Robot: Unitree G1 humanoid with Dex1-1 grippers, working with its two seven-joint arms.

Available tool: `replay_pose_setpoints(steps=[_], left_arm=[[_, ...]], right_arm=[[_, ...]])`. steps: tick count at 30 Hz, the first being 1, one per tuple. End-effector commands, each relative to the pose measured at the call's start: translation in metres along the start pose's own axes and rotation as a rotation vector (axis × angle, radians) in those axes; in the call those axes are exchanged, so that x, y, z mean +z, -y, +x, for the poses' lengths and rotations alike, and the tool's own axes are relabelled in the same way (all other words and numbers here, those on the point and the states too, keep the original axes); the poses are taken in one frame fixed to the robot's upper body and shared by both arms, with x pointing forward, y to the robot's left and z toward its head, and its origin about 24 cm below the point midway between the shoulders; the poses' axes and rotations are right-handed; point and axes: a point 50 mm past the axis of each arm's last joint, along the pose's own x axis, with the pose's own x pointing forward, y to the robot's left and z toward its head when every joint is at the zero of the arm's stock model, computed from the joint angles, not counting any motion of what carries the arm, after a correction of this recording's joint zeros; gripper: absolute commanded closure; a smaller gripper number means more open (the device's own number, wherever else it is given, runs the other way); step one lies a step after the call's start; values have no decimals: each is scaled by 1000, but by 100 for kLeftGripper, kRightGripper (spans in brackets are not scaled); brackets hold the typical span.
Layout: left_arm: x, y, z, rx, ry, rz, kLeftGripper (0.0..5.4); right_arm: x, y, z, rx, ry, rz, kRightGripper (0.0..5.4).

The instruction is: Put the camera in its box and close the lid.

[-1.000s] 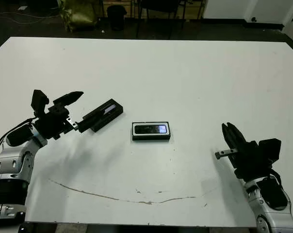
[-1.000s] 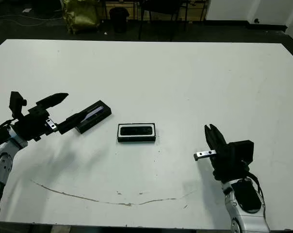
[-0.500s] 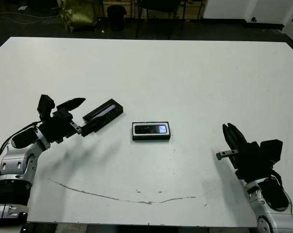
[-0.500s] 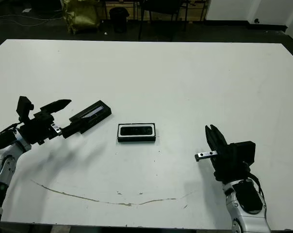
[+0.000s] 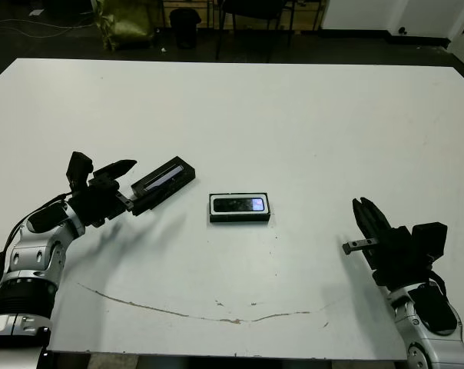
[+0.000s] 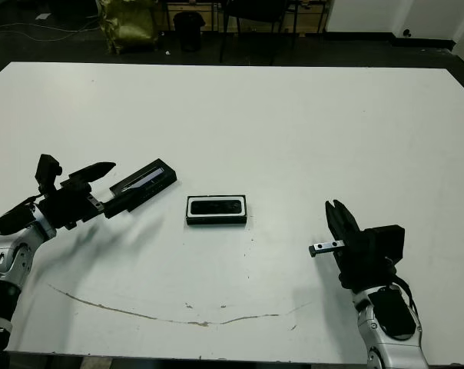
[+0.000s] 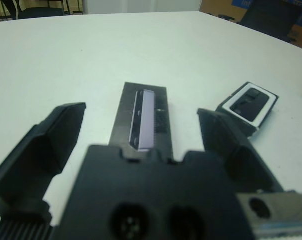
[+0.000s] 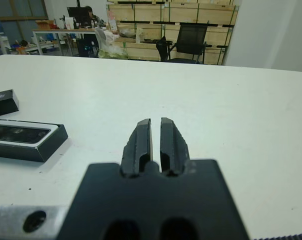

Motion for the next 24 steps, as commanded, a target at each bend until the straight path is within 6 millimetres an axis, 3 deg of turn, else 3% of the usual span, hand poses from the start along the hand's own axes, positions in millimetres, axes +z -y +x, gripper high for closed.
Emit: replay_pose_setpoints(steps=[1,24], left_arm=[[-5,-1,2,7,-28,-8,2],[-10,-5,8,12,-68,7,2]], right_arm=[[-5,1,-4,-15,-46,-4,540],[-5,0,-5,-8,-40,15,540]])
